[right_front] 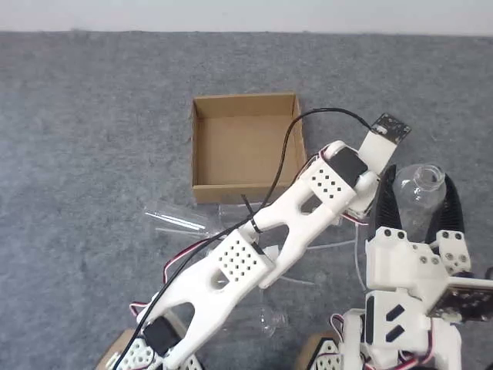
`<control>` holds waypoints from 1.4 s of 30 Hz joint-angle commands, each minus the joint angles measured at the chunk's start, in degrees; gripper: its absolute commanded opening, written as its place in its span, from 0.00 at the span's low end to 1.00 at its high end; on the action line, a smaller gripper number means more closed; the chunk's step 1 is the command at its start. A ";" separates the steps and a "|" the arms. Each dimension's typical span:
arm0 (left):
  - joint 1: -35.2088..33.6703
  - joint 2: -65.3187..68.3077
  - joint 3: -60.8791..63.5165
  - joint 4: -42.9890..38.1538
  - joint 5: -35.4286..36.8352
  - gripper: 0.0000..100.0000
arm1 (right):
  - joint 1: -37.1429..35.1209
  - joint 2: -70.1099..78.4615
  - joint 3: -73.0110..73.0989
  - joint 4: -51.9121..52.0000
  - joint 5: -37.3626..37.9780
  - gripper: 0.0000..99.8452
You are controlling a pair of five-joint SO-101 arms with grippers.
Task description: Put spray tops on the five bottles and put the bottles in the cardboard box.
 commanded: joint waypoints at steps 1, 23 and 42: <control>-0.09 -1.05 -3.03 -2.55 5.10 0.21 | 0.04 0.04 -2.73 0.22 -0.09 0.09; -1.67 6.33 -5.67 -2.99 5.19 0.03 | 0.04 0.04 -2.73 1.80 -0.09 0.09; -4.66 6.24 -18.68 1.76 0.79 0.02 | 0.04 0.04 -6.59 1.54 -0.09 0.09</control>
